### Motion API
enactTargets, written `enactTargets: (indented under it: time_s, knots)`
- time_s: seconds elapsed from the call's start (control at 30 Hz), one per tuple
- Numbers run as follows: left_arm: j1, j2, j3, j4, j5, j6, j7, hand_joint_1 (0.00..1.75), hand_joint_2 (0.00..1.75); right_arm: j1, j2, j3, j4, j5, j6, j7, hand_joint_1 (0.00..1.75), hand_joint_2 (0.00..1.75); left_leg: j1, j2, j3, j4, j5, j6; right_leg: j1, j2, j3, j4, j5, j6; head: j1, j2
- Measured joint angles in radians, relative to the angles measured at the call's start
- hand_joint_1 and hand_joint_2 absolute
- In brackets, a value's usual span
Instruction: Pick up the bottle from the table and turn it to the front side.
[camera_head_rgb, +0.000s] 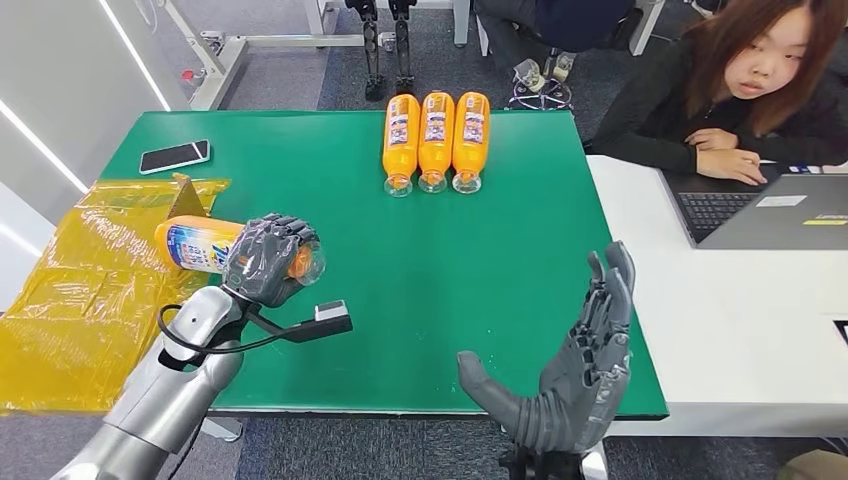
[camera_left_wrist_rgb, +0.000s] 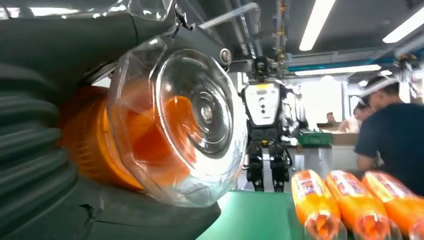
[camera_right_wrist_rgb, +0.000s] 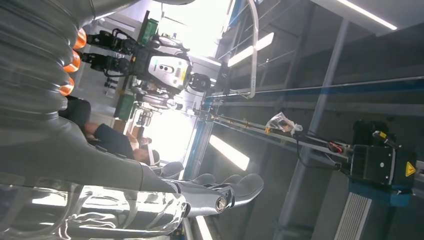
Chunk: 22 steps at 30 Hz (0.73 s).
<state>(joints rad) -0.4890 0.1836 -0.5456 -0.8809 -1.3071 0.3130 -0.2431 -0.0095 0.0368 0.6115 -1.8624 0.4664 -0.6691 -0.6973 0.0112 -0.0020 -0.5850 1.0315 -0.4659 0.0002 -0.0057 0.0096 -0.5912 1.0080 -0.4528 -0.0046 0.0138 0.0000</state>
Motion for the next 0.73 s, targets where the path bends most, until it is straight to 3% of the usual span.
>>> enactTargets:
  time_s: [0.27, 0.47, 0.53, 0.57, 0.67, 0.7, 0.73]
  knots:
    - [-0.044, 0.044, -0.029, 0.109, -0.093, -0.292, 0.093, 1.75, 1.75, 0.001, -0.009, -0.019, 0.001, -0.044, 0.000, 0.000, 0.00, 1.75, 0.000, 0.001, 0.000, 0.000, 0.001, -0.001, 0.000, 0.001, -0.001, 0.001, 0.001, -0.001, 0.000, 0.000]
    - [-0.110, 0.044, -0.032, 0.303, -0.081, -0.403, 0.128, 1.75, 1.75, -0.005, -0.013, -0.029, 0.003, -0.047, 0.000, 0.000, 0.00, 1.75, 0.000, 0.002, 0.000, 0.000, 0.001, -0.002, 0.000, 0.002, -0.002, 0.002, 0.001, -0.002, 0.000, 0.000]
    - [-0.129, 0.044, -0.032, 0.360, -0.068, -0.421, 0.144, 1.66, 1.75, 0.001, -0.013, -0.029, 0.003, -0.036, 0.000, 0.000, 0.00, 1.75, 0.000, 0.002, 0.000, 0.000, 0.001, -0.002, 0.000, 0.002, -0.002, 0.002, 0.001, -0.002, 0.000, 0.000]
    - [-0.137, 0.044, -0.032, 0.384, -0.062, -0.426, 0.153, 1.34, 1.75, 0.004, -0.013, -0.029, 0.003, -0.030, 0.000, 0.000, 0.00, 1.75, 0.000, 0.002, 0.000, 0.000, 0.001, -0.002, 0.000, 0.002, -0.003, 0.002, 0.001, -0.002, 0.000, 0.000]
    - [-0.156, 0.043, -0.032, 0.443, -0.053, -0.430, 0.179, 0.12, 1.75, 0.014, -0.012, -0.029, 0.001, -0.015, 0.000, 0.000, 0.00, 1.75, 0.000, 0.002, -0.001, 0.000, 0.001, -0.002, 0.000, 0.002, -0.003, 0.002, 0.001, -0.002, 0.000, 0.000]
    - [-0.161, 0.042, -0.032, 0.457, -0.052, -0.428, 0.191, 0.00, 1.75, 0.017, -0.011, -0.029, 0.001, -0.011, 0.000, 0.000, 0.00, 1.75, 0.000, 0.002, -0.001, 0.000, 0.001, -0.002, 0.000, 0.002, -0.003, 0.002, 0.001, -0.003, 0.000, 0.000]
    - [-0.164, 0.041, -0.032, 0.464, -0.051, -0.427, 0.196, 0.00, 1.75, 0.018, -0.011, -0.029, 0.000, -0.010, 0.000, 0.000, 0.00, 1.75, 0.000, 0.002, -0.001, 0.000, 0.001, -0.002, 0.000, 0.002, -0.003, 0.002, 0.001, -0.003, 0.000, 0.000]
